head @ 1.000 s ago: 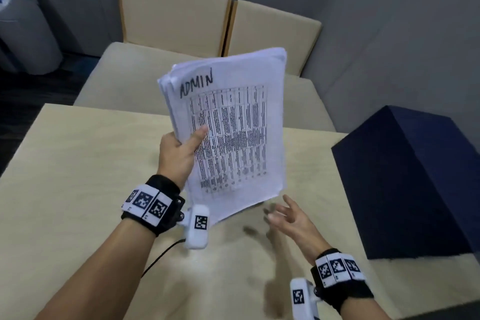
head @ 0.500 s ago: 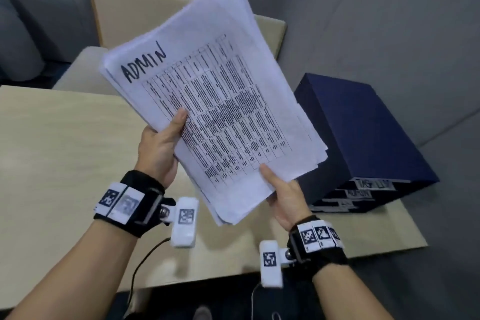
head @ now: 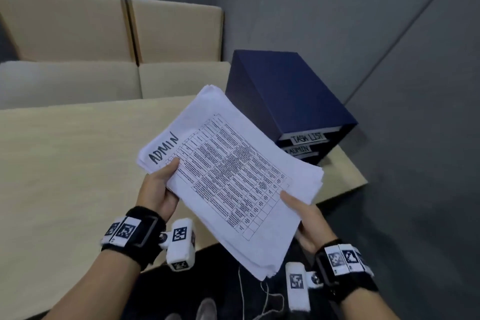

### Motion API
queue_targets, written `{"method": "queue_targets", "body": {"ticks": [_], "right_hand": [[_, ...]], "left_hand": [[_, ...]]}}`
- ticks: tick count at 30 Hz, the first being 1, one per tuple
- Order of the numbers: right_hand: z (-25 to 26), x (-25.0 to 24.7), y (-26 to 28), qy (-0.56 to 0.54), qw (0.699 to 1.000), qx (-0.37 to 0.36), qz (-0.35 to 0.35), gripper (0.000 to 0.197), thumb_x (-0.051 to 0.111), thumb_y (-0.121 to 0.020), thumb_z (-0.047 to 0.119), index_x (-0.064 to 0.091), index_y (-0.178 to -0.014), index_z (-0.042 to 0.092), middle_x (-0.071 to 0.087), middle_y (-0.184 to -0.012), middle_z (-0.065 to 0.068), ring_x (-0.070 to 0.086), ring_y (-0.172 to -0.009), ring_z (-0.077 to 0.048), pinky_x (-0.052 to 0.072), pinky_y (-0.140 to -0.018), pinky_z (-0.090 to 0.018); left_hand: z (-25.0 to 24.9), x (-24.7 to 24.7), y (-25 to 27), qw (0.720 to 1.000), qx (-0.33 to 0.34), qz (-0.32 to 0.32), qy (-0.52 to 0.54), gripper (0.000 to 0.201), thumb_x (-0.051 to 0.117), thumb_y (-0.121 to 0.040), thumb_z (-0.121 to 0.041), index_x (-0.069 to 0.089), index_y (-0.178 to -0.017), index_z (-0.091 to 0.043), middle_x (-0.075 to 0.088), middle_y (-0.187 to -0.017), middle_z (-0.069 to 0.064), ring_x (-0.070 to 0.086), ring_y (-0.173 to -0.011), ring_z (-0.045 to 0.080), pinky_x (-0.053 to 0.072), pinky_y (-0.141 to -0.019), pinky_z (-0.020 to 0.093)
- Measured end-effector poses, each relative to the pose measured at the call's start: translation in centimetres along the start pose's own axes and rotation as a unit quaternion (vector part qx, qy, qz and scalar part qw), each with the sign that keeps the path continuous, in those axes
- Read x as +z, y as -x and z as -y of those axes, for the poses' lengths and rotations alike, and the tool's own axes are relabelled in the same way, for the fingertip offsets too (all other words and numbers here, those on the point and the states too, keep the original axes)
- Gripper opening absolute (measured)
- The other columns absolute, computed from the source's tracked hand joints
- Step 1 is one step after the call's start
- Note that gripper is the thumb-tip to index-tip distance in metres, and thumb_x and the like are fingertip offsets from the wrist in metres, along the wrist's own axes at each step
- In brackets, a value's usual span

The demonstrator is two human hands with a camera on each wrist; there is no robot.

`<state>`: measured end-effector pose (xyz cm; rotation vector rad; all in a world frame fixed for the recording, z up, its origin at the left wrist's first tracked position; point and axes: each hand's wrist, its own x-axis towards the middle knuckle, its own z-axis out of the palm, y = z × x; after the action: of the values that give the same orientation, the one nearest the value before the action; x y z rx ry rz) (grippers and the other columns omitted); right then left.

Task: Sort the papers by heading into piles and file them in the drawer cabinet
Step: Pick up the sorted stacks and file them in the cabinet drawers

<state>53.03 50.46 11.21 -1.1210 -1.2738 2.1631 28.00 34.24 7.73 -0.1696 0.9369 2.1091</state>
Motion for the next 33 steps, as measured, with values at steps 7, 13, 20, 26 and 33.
{"method": "queue_targets", "body": {"ticks": [7, 13, 20, 26, 33], "right_hand": [[1.6, -7.2, 4.7, 0.073, 0.996, -0.042, -0.032, 0.028, 0.056, -0.094, 0.002, 0.064, -0.121, 0.005, 0.071, -0.118, -0.018, 0.068, -0.109, -0.031, 0.053, -0.094, -0.045], [5.3, -18.3, 5.4, 0.069, 0.994, -0.026, -0.077, 0.030, 0.059, -0.093, 0.009, 0.064, -0.122, 0.005, 0.071, -0.118, -0.016, 0.070, -0.106, -0.030, 0.055, -0.089, -0.046], [8.6, -25.0, 5.1, 0.014, 0.994, -0.009, -0.106, 0.032, 0.057, -0.094, 0.013, 0.063, -0.121, -0.002, 0.074, -0.107, -0.018, 0.074, -0.089, -0.029, 0.059, -0.062, -0.031], [8.3, -25.4, 1.8, -0.012, 0.989, -0.045, -0.138, 0.035, 0.058, -0.095, 0.017, 0.062, -0.124, -0.001, 0.070, -0.119, -0.017, 0.068, -0.110, -0.032, 0.052, -0.095, -0.044], [6.2, -22.7, -1.2, -0.081, 0.969, -0.116, -0.203, 0.033, 0.051, -0.102, 0.026, 0.060, -0.129, 0.008, 0.071, -0.117, -0.003, 0.068, -0.109, -0.017, 0.055, -0.095, -0.036]], "left_hand": [[7.4, 0.0, 3.1, 0.960, 0.023, -0.070, -0.271, 0.024, 0.064, -0.088, -0.002, 0.068, -0.111, -0.004, 0.073, -0.109, 0.016, 0.071, -0.093, 0.035, 0.057, -0.081, 0.045], [16.1, 6.3, 6.8, 0.962, -0.011, 0.022, -0.272, 0.023, 0.058, -0.090, 0.004, 0.067, -0.109, -0.003, 0.074, -0.104, 0.013, 0.073, -0.088, 0.027, 0.060, -0.069, 0.031], [20.8, 12.7, 9.0, 0.974, -0.022, 0.053, -0.218, 0.029, 0.058, -0.088, 0.005, 0.065, -0.115, -0.003, 0.073, -0.108, 0.015, 0.071, -0.095, 0.031, 0.060, -0.077, 0.036], [21.3, 15.3, 5.4, 0.959, 0.001, -0.012, -0.284, 0.018, 0.061, -0.091, -0.015, 0.064, -0.106, -0.005, 0.072, -0.098, 0.013, 0.068, -0.071, 0.028, 0.057, -0.063, 0.034], [21.7, 15.5, 3.9, 0.942, -0.064, 0.024, -0.330, 0.055, 0.060, -0.087, -0.058, 0.065, -0.103, -0.006, 0.075, -0.100, 0.009, 0.073, -0.086, 0.035, 0.052, -0.067, 0.028]]}}
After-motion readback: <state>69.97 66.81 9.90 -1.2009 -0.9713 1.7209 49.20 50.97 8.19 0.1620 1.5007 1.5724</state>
